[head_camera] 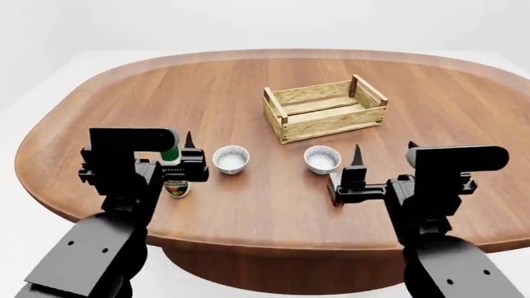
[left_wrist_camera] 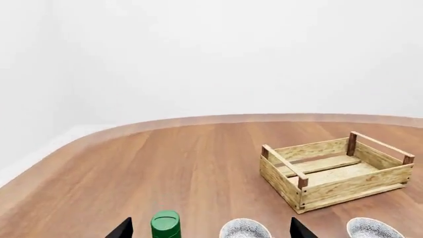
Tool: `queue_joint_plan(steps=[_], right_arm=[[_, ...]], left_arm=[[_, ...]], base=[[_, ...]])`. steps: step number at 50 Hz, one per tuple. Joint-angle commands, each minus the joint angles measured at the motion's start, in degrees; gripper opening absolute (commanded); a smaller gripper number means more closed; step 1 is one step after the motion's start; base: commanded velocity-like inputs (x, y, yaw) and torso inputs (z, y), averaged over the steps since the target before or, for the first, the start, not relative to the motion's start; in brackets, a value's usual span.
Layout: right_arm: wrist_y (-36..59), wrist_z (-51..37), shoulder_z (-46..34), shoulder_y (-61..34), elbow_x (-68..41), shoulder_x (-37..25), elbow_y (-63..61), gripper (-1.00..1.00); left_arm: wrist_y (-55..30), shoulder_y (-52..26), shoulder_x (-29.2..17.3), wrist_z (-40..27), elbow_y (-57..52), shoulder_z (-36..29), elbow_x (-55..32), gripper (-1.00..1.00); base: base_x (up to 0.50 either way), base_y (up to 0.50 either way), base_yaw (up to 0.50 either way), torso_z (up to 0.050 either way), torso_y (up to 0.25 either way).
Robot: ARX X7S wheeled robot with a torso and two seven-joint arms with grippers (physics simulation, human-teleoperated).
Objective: Stack the right bowl on the left bowl and place them in the tray.
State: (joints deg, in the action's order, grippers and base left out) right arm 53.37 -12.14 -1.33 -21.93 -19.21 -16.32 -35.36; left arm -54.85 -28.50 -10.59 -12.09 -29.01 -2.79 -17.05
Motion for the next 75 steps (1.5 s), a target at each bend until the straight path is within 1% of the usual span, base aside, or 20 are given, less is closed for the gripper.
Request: queue_joint_plan(steps=[1, 3, 4, 6, 7, 9, 10, 13, 17, 24, 40, 50, 51, 60, 61, 65, 75], right_arm=[[13.2, 0.3, 2.7, -9.1, -4.8, -1.2, -4.2, 1.0], [14.9, 0.4, 3.3, -10.5, -5.6, -1.2, -4.2, 1.0], [16.9, 0.6, 4.0, -12.2, -6.5, -1.2, -4.0, 1.0], [19.3, 0.8, 4.8, -14.3, -7.5, -1.3, -3.8, 1.0], [22.2, 1.1, 5.8, -16.9, -8.6, -1.4, -3.5, 1.0], [25.6, 1.5, 7.0, -19.9, -10.0, -1.3, -2.9, 1.0], [25.7, 1.5, 6.8, -20.4, -10.0, -1.6, -2.8, 1.0], [28.4, 1.6, 7.7, -22.9, -11.1, -1.4, -2.7, 1.0], [29.6, 1.6, 7.3, -24.8, -11.6, -1.7, -2.6, 1.0], [28.6, 2.0, 8.3, -23.7, -12.0, -1.6, -1.5, 1.0], [29.7, 2.1, 8.7, -24.1, -13.5, -1.2, 0.0, 1.0], [29.6, 1.9, 8.4, -23.5, -13.9, -1.6, 0.6, 1.0], [28.4, 2.0, 8.4, -22.3, -13.5, -1.8, 0.9, 1.0], [28.3, 1.8, 8.4, -22.2, -13.9, -1.9, 1.0, 1.0], [27.2, 2.1, 9.5, -20.9, -13.9, -1.9, 1.4, 1.0], [25.9, 2.3, 9.2, -19.7, -13.7, -1.9, 1.8, 1.0], [25.2, 2.2, 8.5, -19.6, -13.8, -2.0, 2.6, 1.0]], left_arm=[[-14.2, -10.0, 0.2, -0.1, -3.9, 2.0, -4.5, 1.0], [-14.2, -10.0, 0.2, -0.1, -3.9, 2.0, -4.5, 1.0], [-18.2, -13.9, 0.1, 0.8, -2.9, 2.4, -6.0, 1.0], [-19.0, -15.7, -0.1, 1.7, -1.5, 2.3, -6.8, 1.0], [-19.6, -17.8, -0.3, 2.0, 0.3, 1.8, -6.7, 1.0], [-22.5, -20.6, 0.0, 2.4, 1.2, 2.7, -7.9, 1.0], [-24.6, -22.6, 0.1, 2.5, 1.2, 3.1, -8.5, 1.0], [-27.1, -25.7, 0.4, 2.4, 1.8, 3.8, -9.3, 1.0], [-27.1, -27.9, 0.1, 2.1, 2.8, 3.2, -9.1, 1.0], [-25.9, -27.8, -0.1, 2.2, 3.8, 3.4, -9.1, 1.0], [-23.9, -27.3, -1.1, 2.1, 6.0, 2.0, -8.8, 1.0], [-24.7, -27.3, -1.2, 1.9, 5.4, 3.0, -9.7, 1.0], [-24.8, -27.0, -1.6, 2.1, 5.0, 3.0, -9.9, 1.0], [-24.7, -27.0, -1.7, 1.8, 5.1, 2.9, -10.2, 1.0], [-23.7, -26.5, -1.5, 1.8, 5.8, 2.6, -9.9, 1.0], [-23.1, -26.0, -1.6, 1.7, 5.6, 2.5, -10.0, 1.0], [-22.4, -25.4, -1.8, 1.8, 6.3, 2.3, -10.2, 1.0]], base=[[0.0, 0.0, 0.0, 0.0, 0.0], [0.0, 0.0, 0.0, 0.0, 0.0], [0.0, 0.0, 0.0, 0.0, 0.0], [0.0, 0.0, 0.0, 0.0, 0.0], [0.0, 0.0, 0.0, 0.0, 0.0], [0.0, 0.0, 0.0, 0.0, 0.0], [0.0, 0.0, 0.0, 0.0, 0.0], [0.0, 0.0, 0.0, 0.0, 0.0], [0.0, 0.0, 0.0, 0.0, 0.0], [0.03, 0.0, 0.0, 0.0, 0.0], [0.5, 0.0, 0.0, 0.0, 0.0], [0.5, 0.0, 0.0, 0.0, 0.0], [0.5, 0.0, 0.0, 0.0, 0.0], [0.5, 0.0, 0.0, 0.0, 0.002], [0.5, 0.0, 0.0, 0.0, 0.0], [0.5, 0.0, 0.0, 0.0, 0.0], [0.5, 0.0, 0.0, 0.0, 0.001]])
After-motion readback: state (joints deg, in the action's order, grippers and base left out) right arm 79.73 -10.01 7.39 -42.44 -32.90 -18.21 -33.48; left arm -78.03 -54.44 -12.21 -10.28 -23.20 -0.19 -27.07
